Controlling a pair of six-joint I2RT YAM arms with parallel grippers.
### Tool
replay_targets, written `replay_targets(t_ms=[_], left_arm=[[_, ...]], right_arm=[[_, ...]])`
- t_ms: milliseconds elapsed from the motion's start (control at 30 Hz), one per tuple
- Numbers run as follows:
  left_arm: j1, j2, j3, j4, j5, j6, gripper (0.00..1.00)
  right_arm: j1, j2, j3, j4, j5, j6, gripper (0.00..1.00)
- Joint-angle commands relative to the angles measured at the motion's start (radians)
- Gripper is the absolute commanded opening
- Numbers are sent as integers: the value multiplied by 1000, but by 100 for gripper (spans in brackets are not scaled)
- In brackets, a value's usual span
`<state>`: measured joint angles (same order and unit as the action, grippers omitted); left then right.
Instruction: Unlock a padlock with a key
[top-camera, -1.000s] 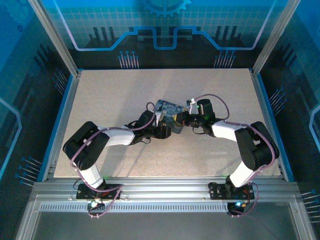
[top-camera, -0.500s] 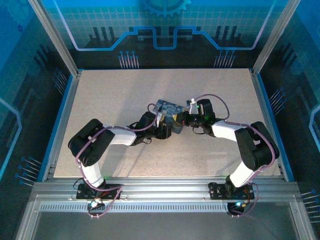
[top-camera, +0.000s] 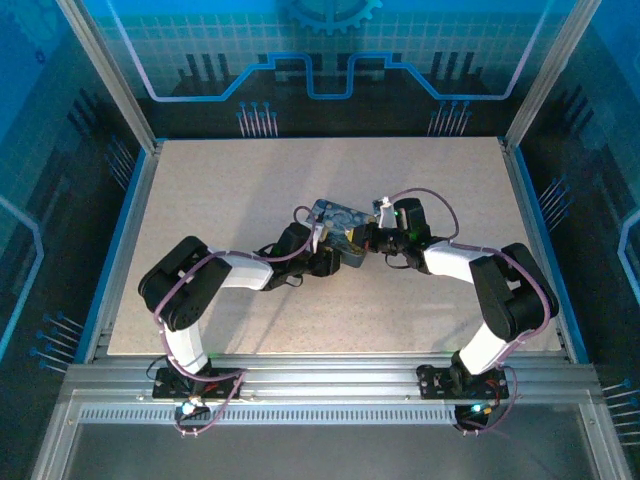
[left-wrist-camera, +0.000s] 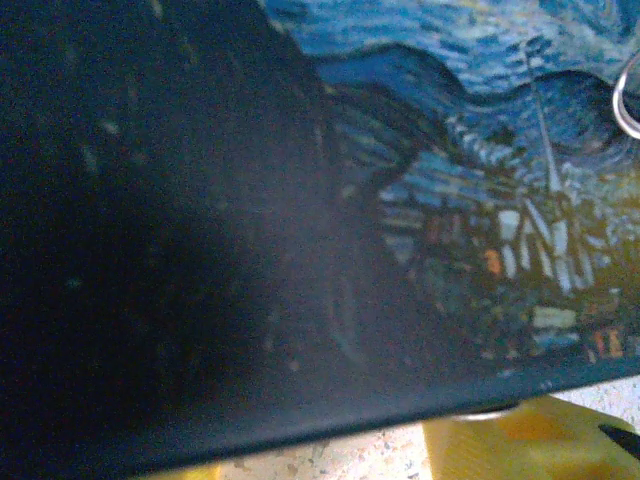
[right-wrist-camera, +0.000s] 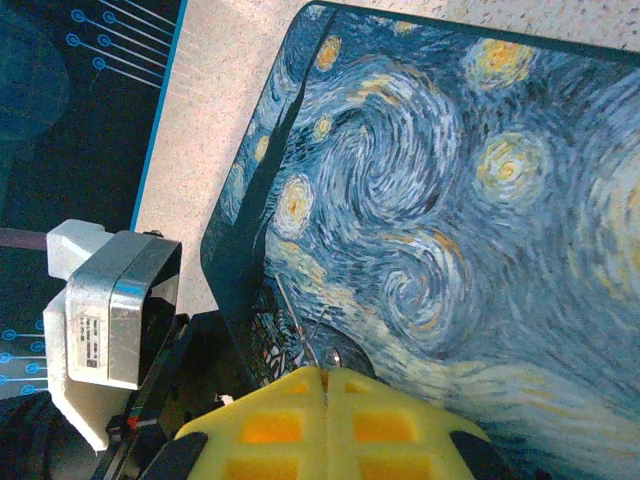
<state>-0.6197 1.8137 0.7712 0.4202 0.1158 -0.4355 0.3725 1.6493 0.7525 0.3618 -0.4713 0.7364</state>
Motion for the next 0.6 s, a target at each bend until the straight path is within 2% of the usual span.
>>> replay_targets(t_ms=[0,567], left_arm=[[-5,24,7,68,37,-43,50],[-32,26,23,59,19,-83,44]], right_arm=[[20,20,-38,-127,25,7,1],[21,11,-38,-124,22,8,1]])
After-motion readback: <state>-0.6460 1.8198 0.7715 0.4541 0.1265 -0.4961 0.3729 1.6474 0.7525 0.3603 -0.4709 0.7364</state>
